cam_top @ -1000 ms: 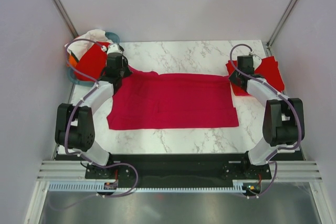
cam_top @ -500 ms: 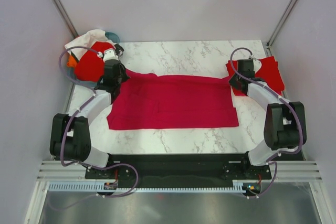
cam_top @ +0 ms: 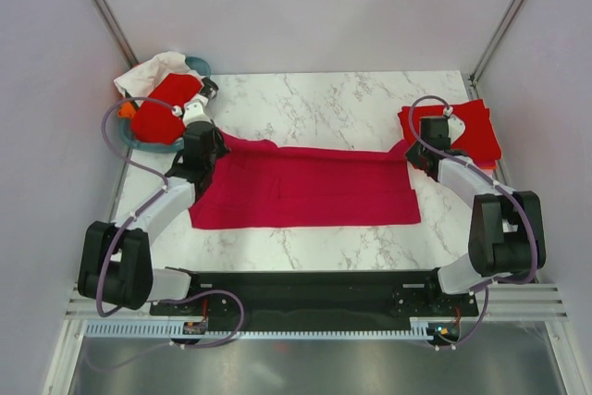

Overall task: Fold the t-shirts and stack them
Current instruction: Fold the tshirt

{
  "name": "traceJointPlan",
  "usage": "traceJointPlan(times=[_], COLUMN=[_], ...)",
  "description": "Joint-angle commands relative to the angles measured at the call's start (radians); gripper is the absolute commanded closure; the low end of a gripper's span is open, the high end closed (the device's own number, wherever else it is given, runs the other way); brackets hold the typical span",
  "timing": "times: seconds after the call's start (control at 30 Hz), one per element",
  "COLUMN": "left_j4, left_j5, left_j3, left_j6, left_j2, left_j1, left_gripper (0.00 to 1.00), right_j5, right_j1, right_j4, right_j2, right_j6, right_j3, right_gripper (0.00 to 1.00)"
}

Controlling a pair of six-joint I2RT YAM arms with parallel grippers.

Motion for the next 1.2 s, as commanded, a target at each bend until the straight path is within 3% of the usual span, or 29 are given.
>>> traceJointPlan(times=[0.0,0.9,1.0,1.03,1.1,1.17], left_j4=[0.023,-0.106,-0.139,-0.145,-0.181,-0.186], left_j5=[-0.072,-0.129,-0.11,-0.104,-0.109,-0.12], left_j3=[-0.039,-0.286,-0.309,-0.312,-0.327,-0.349], left_j6=[0.018,-0.11,-0.138,-0.153,-0.17,-0.178], left_j2=[-0.054,-0.328,-0.362,-0.371,-0.409,-0.443], left_j1=[-0.009,-0.089,-0.089,-0.089,-0.089,-0.089], left_gripper=[0.98,0.98,0.91,0.81,0.7,0.67], right_j5=[0.018,0.073,0.075,0.076,0.096,0.113], right_j1=[-0.004,-0.002,-0.002,-0.002,0.004,0.012], right_j4=[0.05,0.118,0.139,0.151,0.184,0.185], right_j2=[-0.044,-0.15,-0.186,-0.205,-0.272,-0.336], right_j6=[0.038,0.105,0.125,0.125,0.117,0.105], right_j3=[-0.042,-0.24,-0.283,-0.299,-0.344,-0.365], right_gripper=[1.0,0.98,0.77,0.6,0.55,0.55])
